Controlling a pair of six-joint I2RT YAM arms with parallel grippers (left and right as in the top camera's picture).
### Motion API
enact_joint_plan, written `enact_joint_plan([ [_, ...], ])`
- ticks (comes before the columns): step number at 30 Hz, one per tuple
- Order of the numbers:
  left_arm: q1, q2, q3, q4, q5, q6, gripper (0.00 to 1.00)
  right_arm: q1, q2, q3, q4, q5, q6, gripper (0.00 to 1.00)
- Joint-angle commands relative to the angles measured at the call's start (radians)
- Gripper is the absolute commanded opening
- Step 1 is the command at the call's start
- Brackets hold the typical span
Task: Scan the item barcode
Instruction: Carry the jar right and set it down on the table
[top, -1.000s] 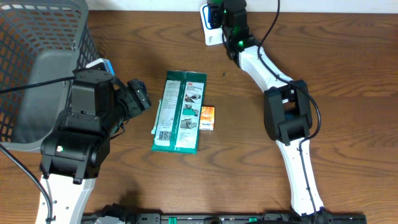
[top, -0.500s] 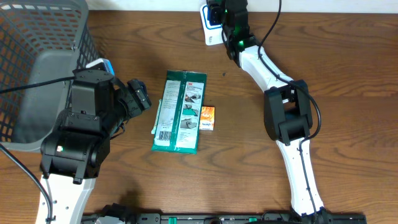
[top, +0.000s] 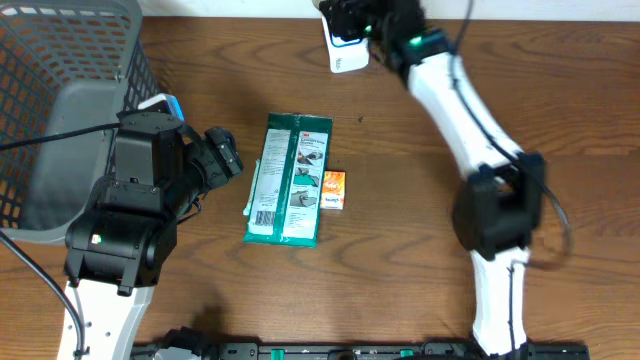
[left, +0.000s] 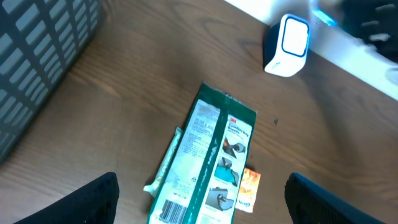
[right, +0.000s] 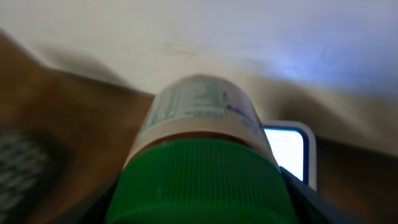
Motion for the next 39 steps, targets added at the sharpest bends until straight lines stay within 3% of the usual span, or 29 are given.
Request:
enact_joint_plan([
  [1, 0.003, -0.001, 0.016, 0.000, -0.017, 0.018, 0.86, -0.041, -0.171, 0.019, -0.154, -0.057, -0.004, 0.01],
  [10, 0.003, -0.001, 0.016, 0.000, -0.017, 0.018, 0.86, -0.149, -0.292, 0.019, -0.773, 0.132, -0.106, 0.01],
  [17, 0.003, -0.001, 0.016, 0.000, -0.017, 0.018, 0.86, -0.254, -0.247, 0.010, -1.046, 0.218, -0.120, 0.01],
  [23, 0.003, -0.001, 0.016, 0.000, -0.017, 0.018, 0.86, -0.313, -0.217, -0.080, -1.046, 0.269, -0.102, 0.01],
  [39, 0.003, -0.001, 0.016, 0.000, -0.017, 0.018, 0.86, -0.422, -0.217, -0.460, -0.796, 0.313, -0.086, 0.02],
])
